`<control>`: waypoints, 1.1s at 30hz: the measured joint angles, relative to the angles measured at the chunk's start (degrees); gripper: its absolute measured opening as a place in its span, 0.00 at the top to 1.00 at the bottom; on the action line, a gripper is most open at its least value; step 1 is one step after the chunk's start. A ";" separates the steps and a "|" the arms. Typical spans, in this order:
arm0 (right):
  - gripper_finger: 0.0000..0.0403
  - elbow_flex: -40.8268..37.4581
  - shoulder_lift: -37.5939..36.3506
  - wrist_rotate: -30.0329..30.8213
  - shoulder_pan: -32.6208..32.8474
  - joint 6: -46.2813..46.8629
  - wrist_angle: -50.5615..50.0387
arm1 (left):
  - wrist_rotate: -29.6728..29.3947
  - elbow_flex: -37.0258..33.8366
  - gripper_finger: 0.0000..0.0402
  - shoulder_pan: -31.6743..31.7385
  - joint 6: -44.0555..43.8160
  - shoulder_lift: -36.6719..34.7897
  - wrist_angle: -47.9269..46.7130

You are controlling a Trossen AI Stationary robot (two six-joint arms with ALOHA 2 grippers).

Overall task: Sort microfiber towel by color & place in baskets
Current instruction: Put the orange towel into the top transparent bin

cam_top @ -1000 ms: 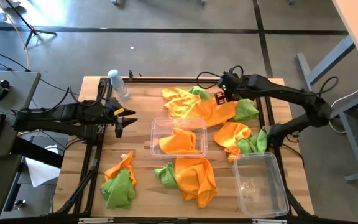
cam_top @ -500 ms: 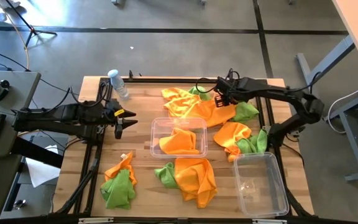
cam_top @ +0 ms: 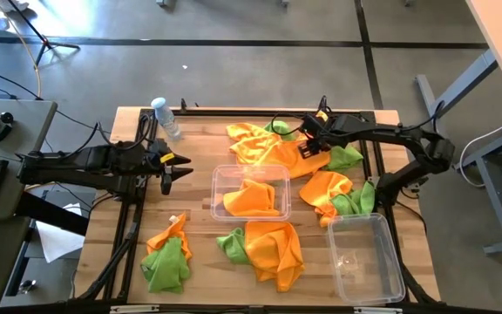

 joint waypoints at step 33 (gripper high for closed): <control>1.00 6.52 -21.49 7.74 9.42 -6.34 2.41 | -6.02 0.00 0.58 0.02 1.12 0.00 -0.02</control>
